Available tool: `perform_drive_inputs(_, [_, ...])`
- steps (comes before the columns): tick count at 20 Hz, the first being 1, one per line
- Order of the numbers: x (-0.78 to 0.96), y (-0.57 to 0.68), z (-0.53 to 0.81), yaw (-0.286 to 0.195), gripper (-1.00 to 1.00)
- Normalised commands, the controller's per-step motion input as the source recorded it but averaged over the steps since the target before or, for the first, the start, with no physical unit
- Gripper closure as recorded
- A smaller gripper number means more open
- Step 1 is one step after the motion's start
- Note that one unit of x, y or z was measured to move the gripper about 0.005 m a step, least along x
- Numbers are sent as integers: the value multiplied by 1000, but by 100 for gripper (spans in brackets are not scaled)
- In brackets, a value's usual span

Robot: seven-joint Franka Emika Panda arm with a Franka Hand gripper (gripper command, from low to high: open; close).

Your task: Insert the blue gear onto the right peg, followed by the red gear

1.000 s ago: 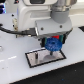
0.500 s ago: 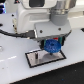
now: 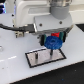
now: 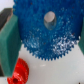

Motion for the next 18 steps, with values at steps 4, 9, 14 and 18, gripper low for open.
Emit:
perform_drive_inputs(4, [205, -64, -12, 0, 100])
perform_drive_inputs(9, [254, -9, -95, 0, 100])
perform_drive_inputs(14, [160, -16, -144, 0, 100])
perform_drive_inputs(18, [102, 4, -98, 0, 100])
